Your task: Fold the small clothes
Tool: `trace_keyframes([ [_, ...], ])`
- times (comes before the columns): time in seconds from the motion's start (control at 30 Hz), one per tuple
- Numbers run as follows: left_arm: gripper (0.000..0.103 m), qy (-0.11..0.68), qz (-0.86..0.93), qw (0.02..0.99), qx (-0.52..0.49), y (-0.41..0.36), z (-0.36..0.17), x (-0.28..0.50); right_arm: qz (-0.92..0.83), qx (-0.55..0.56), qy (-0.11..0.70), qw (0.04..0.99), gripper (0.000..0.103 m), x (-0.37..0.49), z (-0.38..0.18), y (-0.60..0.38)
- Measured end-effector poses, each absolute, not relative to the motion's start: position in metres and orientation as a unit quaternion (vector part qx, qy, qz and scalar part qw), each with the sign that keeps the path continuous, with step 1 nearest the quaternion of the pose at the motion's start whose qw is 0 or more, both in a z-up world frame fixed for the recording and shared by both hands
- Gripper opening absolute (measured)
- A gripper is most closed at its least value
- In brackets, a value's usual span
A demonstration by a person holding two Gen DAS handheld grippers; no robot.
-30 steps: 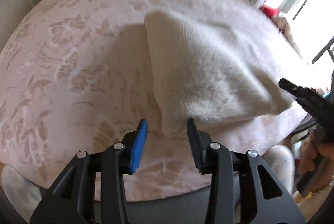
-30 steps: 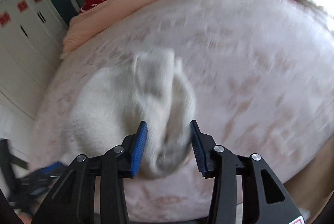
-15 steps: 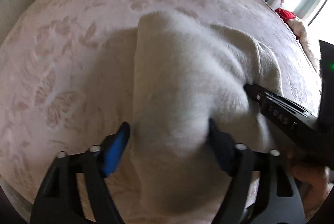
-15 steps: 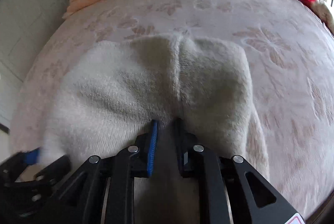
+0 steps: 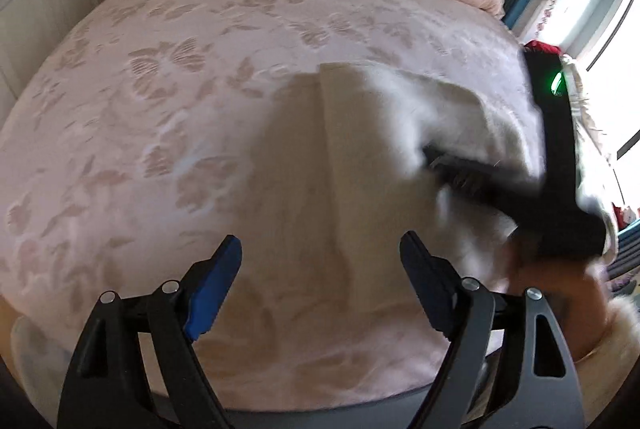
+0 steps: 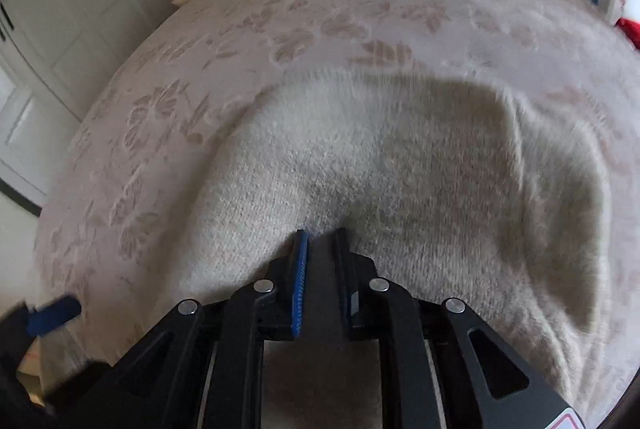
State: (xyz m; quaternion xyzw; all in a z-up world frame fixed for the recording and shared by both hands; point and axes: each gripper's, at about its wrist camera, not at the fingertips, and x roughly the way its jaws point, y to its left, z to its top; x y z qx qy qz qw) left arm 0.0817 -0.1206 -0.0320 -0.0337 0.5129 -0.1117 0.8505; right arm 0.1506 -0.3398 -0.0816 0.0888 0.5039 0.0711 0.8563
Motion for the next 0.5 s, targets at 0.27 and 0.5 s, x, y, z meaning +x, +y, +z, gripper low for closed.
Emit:
trace_keyframes([
  [0.27,0.079,0.526,-0.084,0.846,-0.028,-0.106,-0.039,0.07,0.092,0.078,0.527,0.841,0.014,0.164,-0.098,-0.305],
  [0.5,0.082,0.518,-0.076,0.852,-0.018,-0.104,-0.029,0.06,0.084,0.115,0.472,0.87,0.013,0.131,-0.048,-0.325],
])
